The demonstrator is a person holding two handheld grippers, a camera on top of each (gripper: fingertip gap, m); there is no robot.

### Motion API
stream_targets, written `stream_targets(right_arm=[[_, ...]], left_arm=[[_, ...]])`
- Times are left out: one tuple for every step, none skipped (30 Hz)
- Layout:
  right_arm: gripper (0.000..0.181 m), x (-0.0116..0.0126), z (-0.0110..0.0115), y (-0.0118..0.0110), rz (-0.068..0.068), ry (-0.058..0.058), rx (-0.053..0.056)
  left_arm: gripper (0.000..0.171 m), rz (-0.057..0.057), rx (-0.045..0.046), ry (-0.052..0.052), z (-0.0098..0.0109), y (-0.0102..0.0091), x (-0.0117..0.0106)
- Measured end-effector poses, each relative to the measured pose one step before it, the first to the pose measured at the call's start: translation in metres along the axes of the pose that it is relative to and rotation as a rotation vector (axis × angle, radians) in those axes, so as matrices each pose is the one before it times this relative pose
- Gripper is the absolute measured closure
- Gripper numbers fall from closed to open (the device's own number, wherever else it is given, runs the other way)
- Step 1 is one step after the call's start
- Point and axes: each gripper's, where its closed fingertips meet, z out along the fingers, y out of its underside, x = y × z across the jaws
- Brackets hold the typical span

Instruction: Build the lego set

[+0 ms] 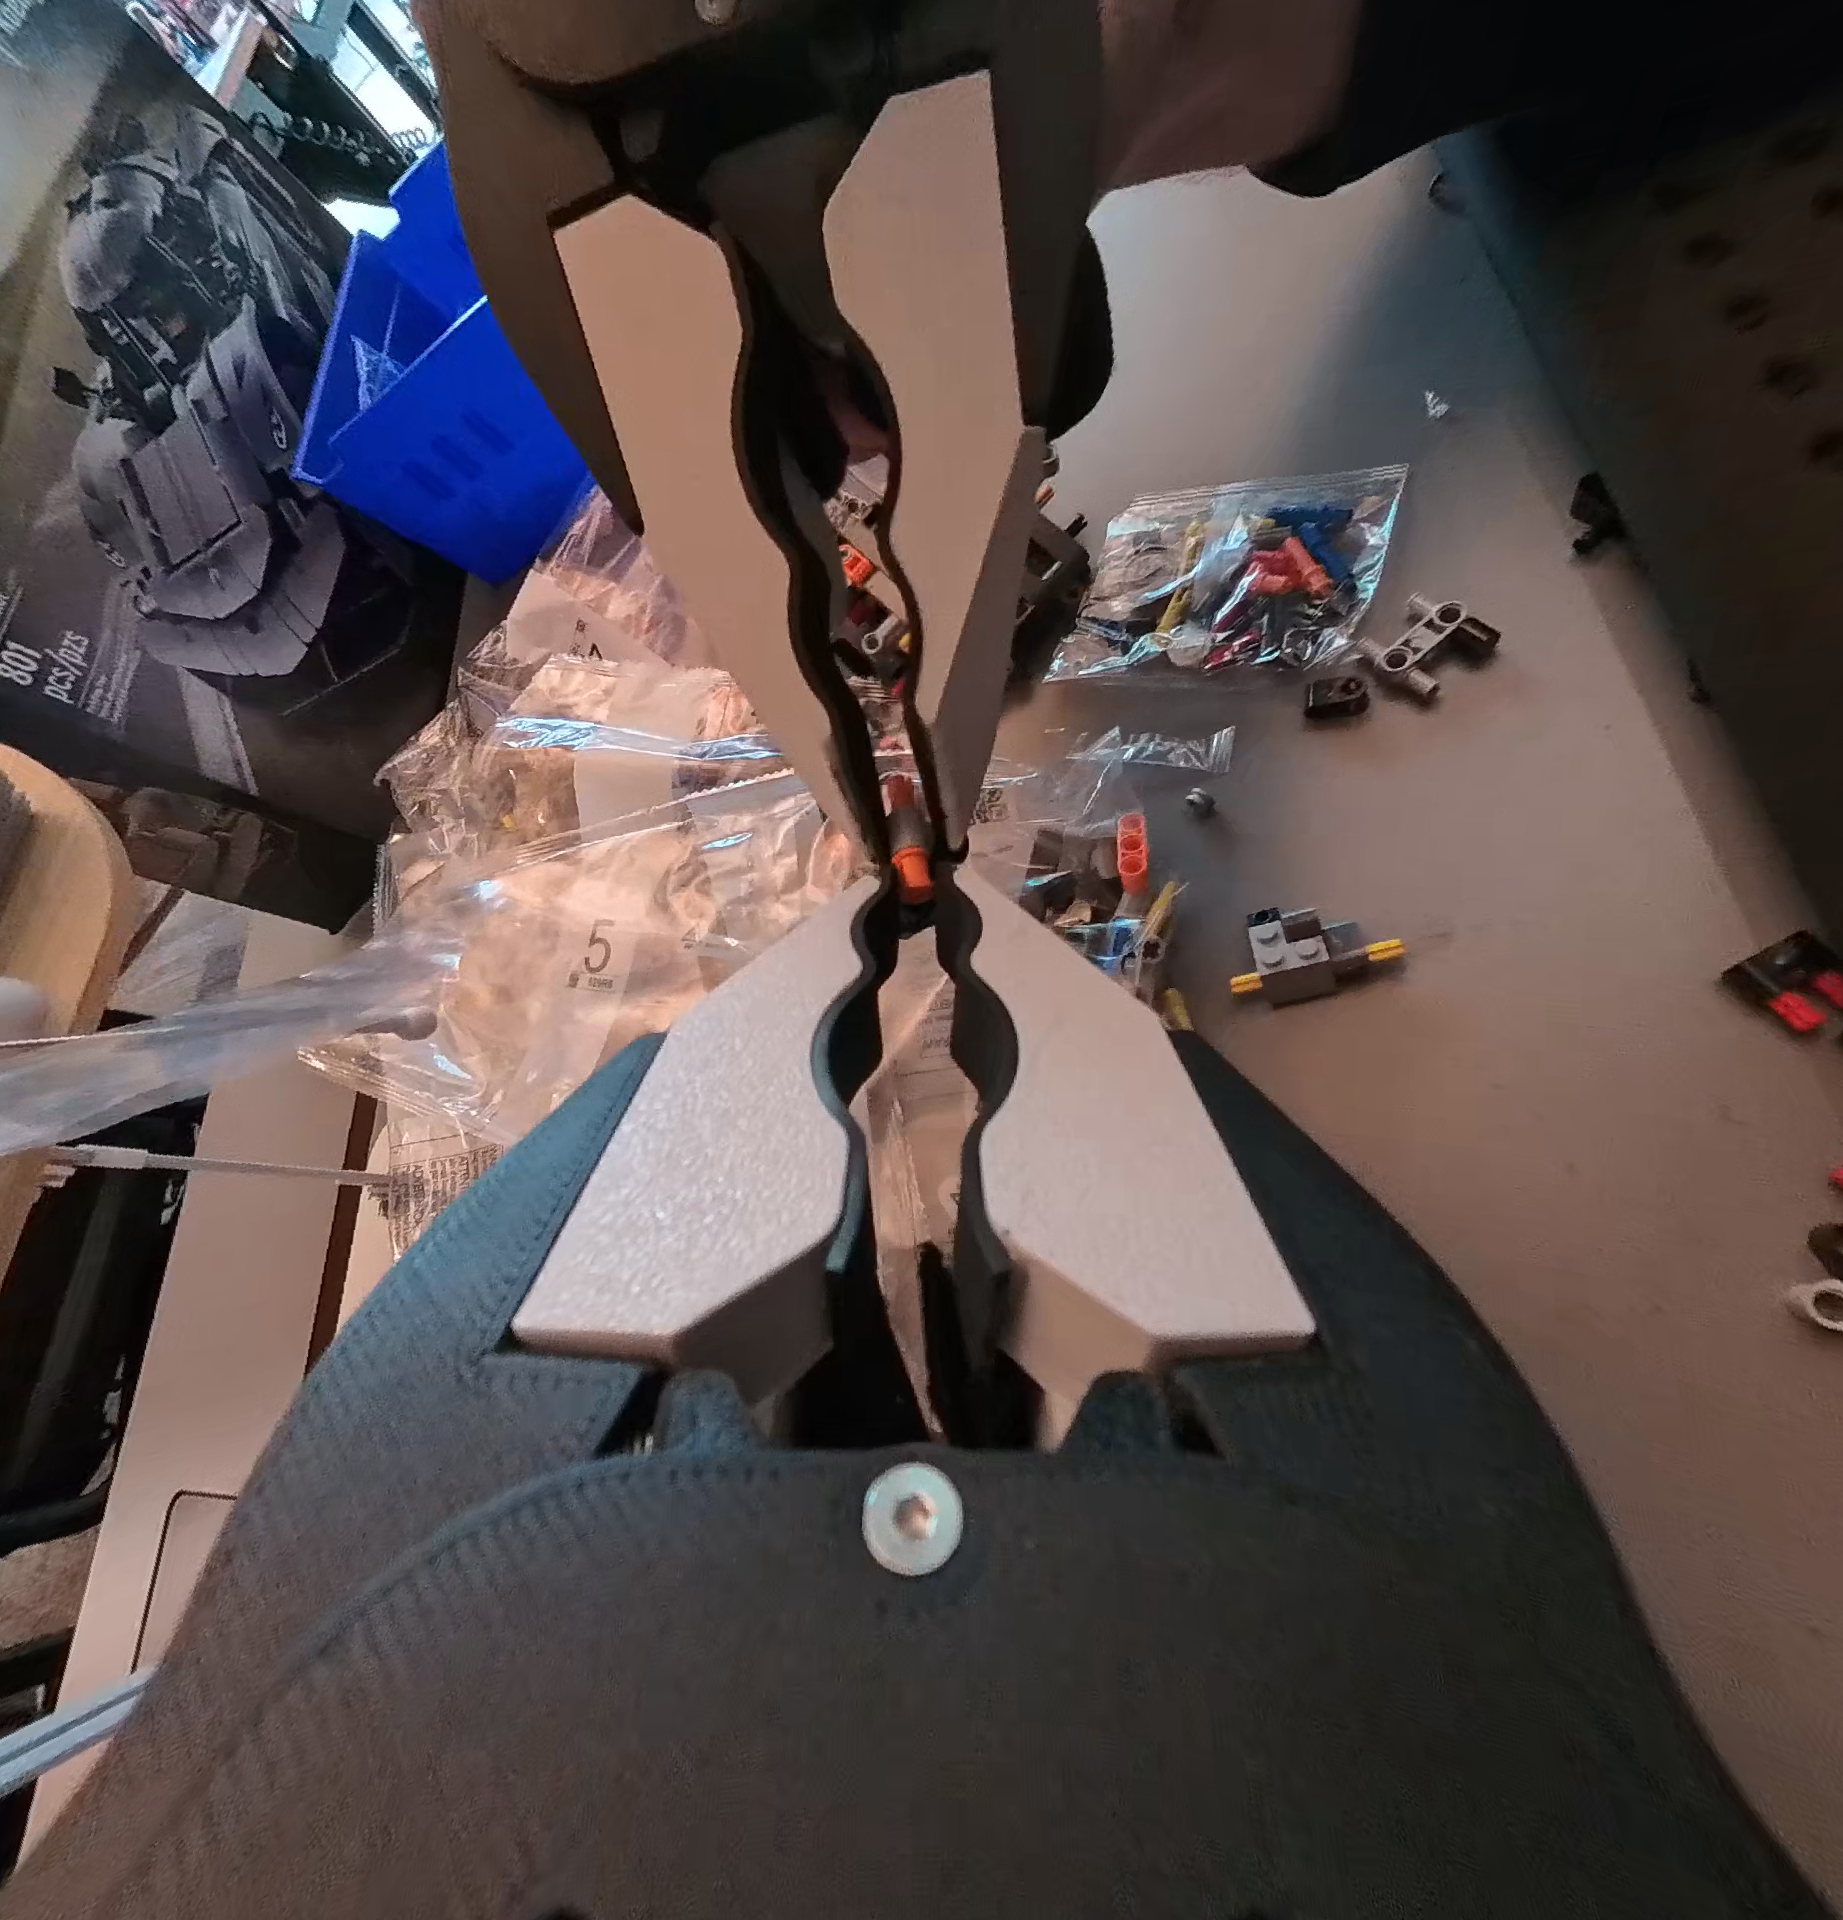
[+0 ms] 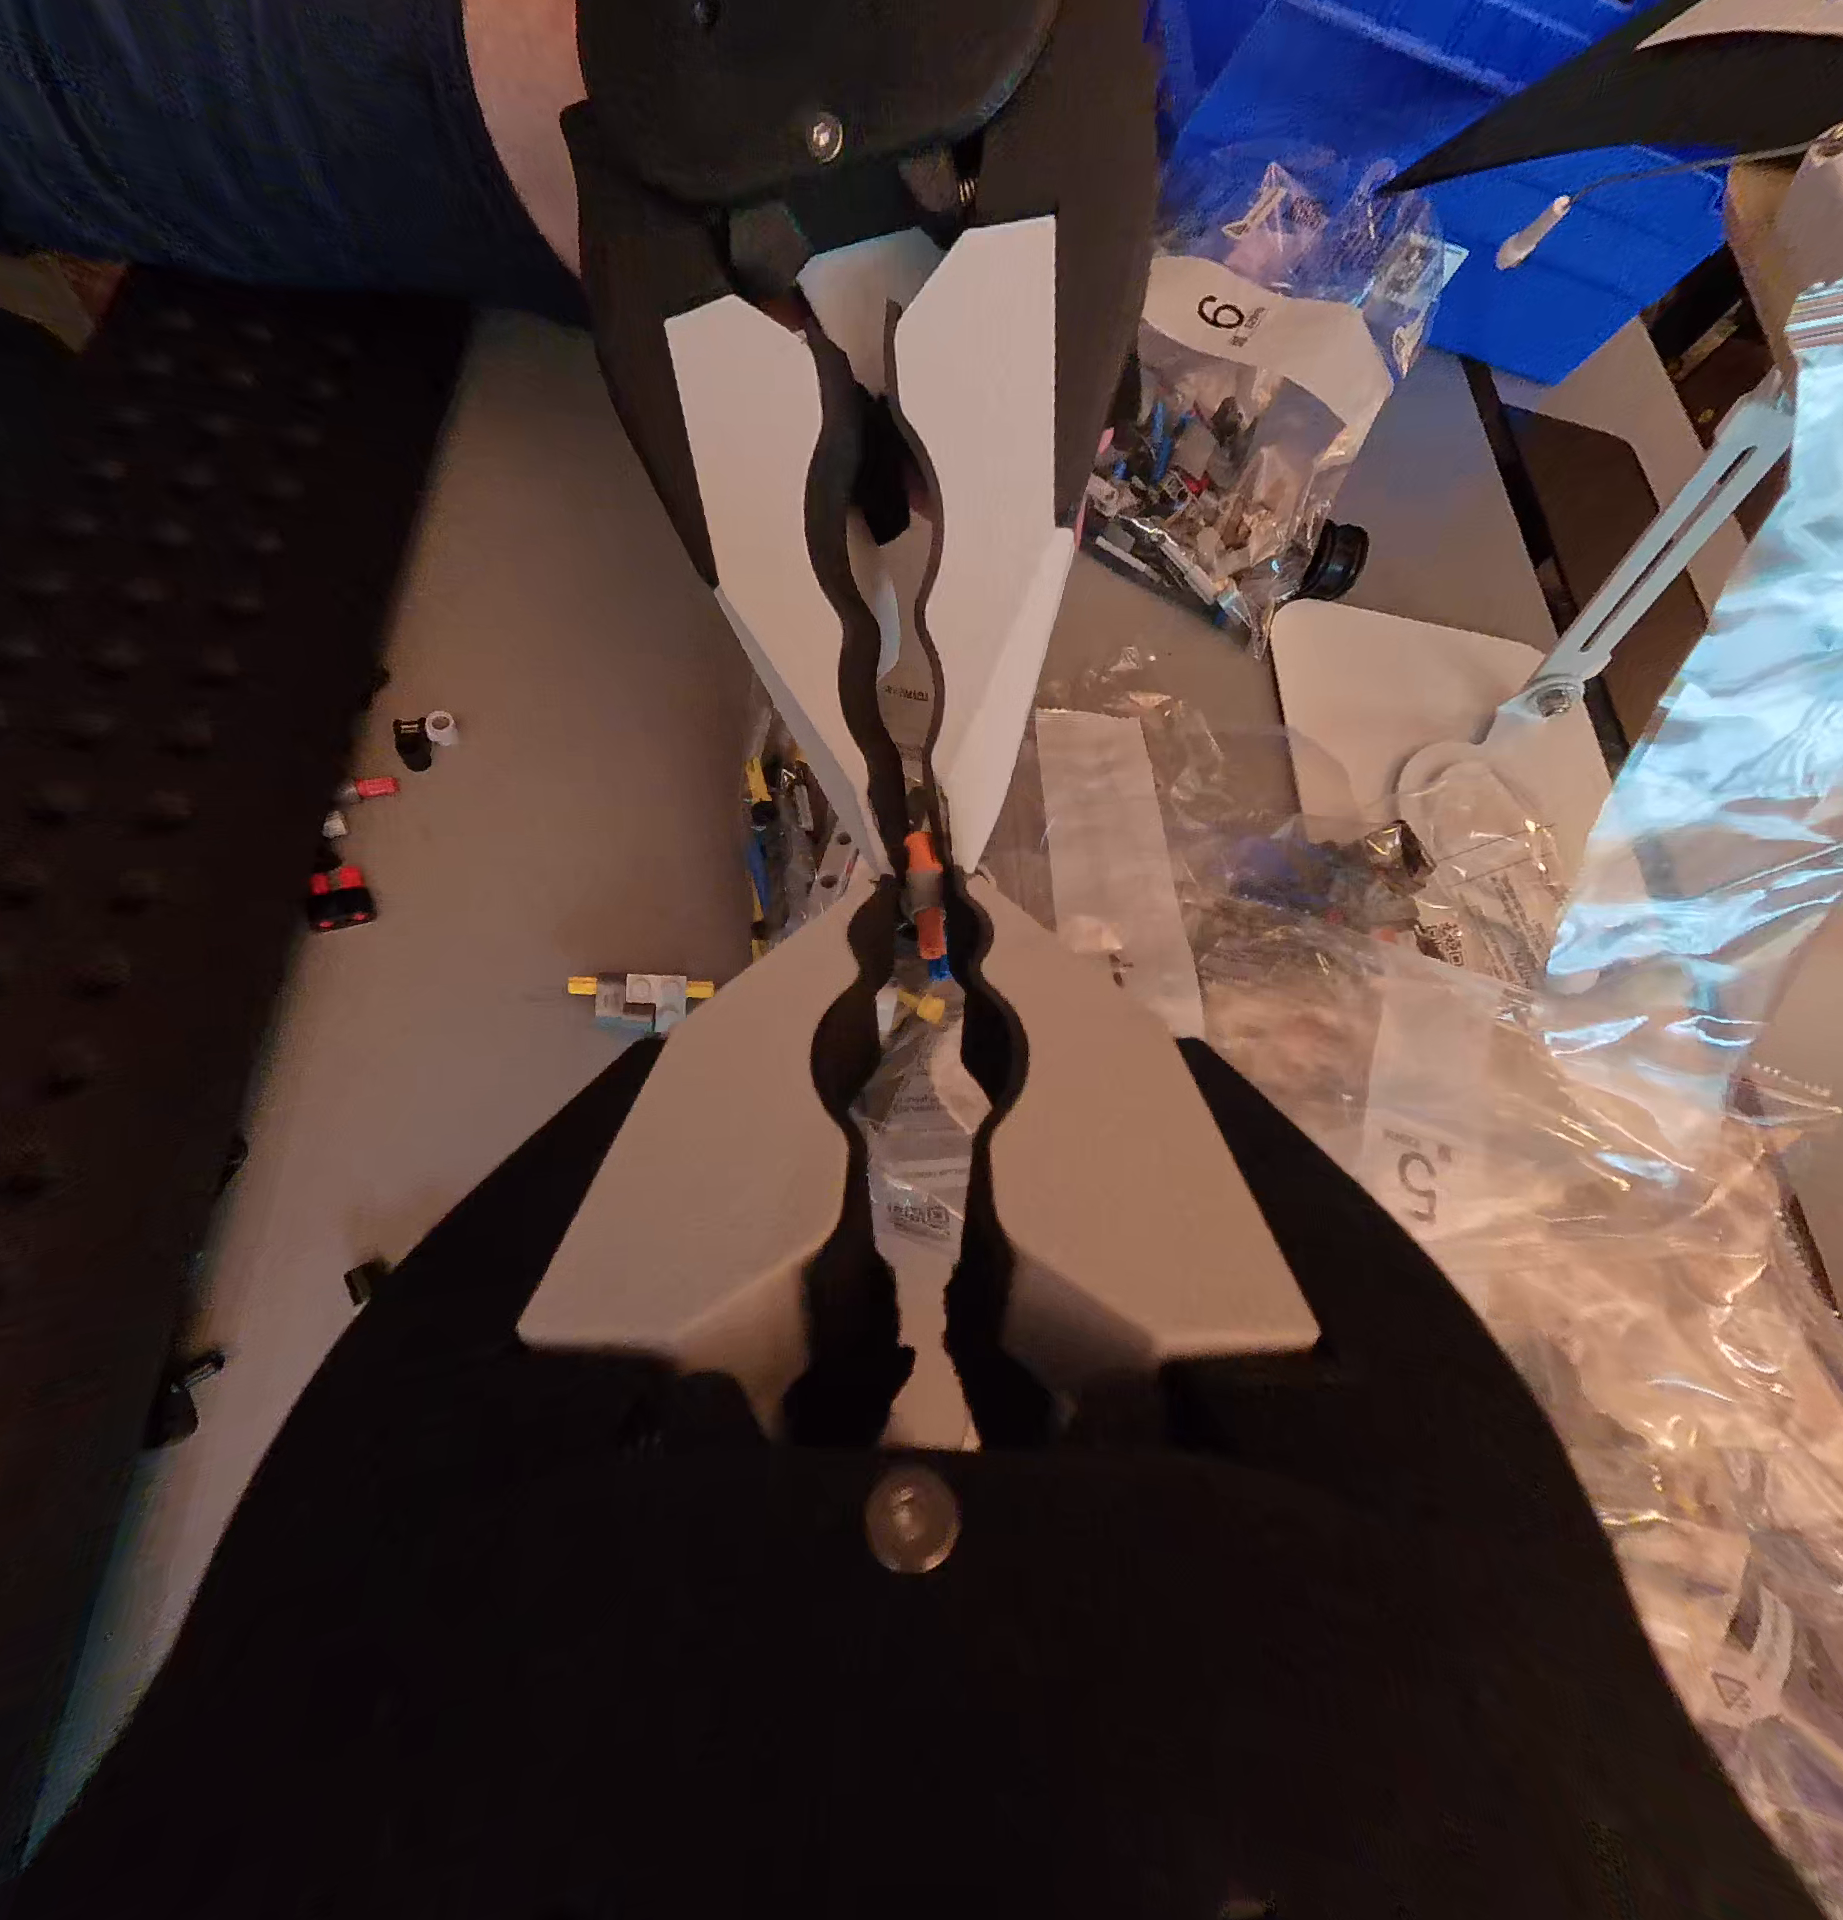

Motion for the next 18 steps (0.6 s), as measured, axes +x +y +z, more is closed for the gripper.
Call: stream_targets(right_arm=[[0.176, 0.00052, -0.00047, -0.00044, -0.0001, 0.0031, 0.0005], [0.176, -0.00023, -0.00062, -0.0003, -0.0051, 0.0025, -0.0019], [0.176, -0.00122, -0.00056, -0.00051, -0.0071, -0.0018, -0.0019], [0.175, -0.00122, -0.00012, -0.00068, -0.0073, -0.0022, -0.0007], [0.176, -0.00032, 0.00049, -0.00021, -0.0051, 0.0029, -0.0026], [0.175, 0.00001, 0.00034, 0.00028, -0.0032, 0.0028, -0.0067], [0.176, -0.00016, 0.00014, 0.00063, -0.0028, 0.0017, -0.0078], [0.176, -0.00013, 0.0001, 0.00046, -0.0005, 0.0012, -0.0059], [0.176, 0.00007, -0.00001, 0.00055, 0.0023, 0.0006, -0.0026], [0.176, -0.00033, -0.00032, 0.00021, 0.0034, -0.0035, -0.0011], [0.176, -0.00064, -0.00058, -0.00018, -0.0005, -0.0038, 0.0006], [0.176, -0.00038, -0.00073, -0.00058, -0.003, 0.0001, 0.0018], [0.176, 0.00009, -0.00067, -0.00053, 0.0, 0.0028, 0.0003], [0.176, 0.00011, -0.00072, -0.00075, 0.0012, 0.0012, 0.0016], [0.176, -0.00039, -0.00095, -0.00063, 0.0016, -0.0028, 0.0054], [0.176, -0.00003, -0.00106, 0.00002, 0.002, -0.0017, 0.0043], [0.177, 0.00009, -0.00101, 0.00063, 0.0017, -0.0013, -0.0001], [0.177, -0.00132, -0.00062, -0.00057, 0.0039, -0.0092, 0.0052]], left_arm=[[0.167, -0.0057, 0.00322, -0.0023, -0.00028, -0.00034, -0.00077], [0.167, -0.003, 0.00417, 0.0004, -0.00021, -0.00068, -0.00028], [0.167, 0.0034, 0.00575, 0.0038, -0.00042, -0.00091, 0.00075], [0.167, 0.0039, 0.0046, 0.0079, -0.00078, -0.00068, 0.00151], [0.167, -0.0054, 0.00017, 0.0078, -0.00064, 0.00002, 0.00044], [0.167, -0.0057, 0.00115, 0.0053, -0.00036, 0.00041, 0.00013], [0.167, 0.0027, 0.00289, -0.0008, 0.00026, 0.00039, 0.00015], [0.167, 0.0021, -0.00167, 0.0001, 0.00027, 0.00029, 0.0002], [0.167, 0.0037, -0.00505, -0.0015, 0.00023, 0.00026, -0.00004], [0.167, 0.0014, -0.00163, 0.0006, 0.00017, -0.00004, 0.00006], [0.167, 0.0004, 0.00497, 0.0017, -0.00009, -0.0006, 0.00058], [0.167, -0.0023, 0.00836, 0.0016, -0.00041, -0.00091, 0.00028], [0.167, -0.0019, 0.00626, -0.0002, -0.00058, -0.00077, -0.00039], [0.167, -0.0023, 0.00547, 0.0008, -0.00073, -0.0007, -0.00051], [0.167, -0.0044, 0.00793, 0.0039, -0.0007, -0.00117, 0.00019], [0.167, 0.0026, 0.00633, -0.0018, -0.00061, -0.00104, -0.00009], [0.167, 0.0016, -0.00121, -0.0039, -0.0002, 0.00026, -0.00046], [0.167, -0.0066, 0.00721, 0.0096, -0.00054, -0.00103, 0.00104]])
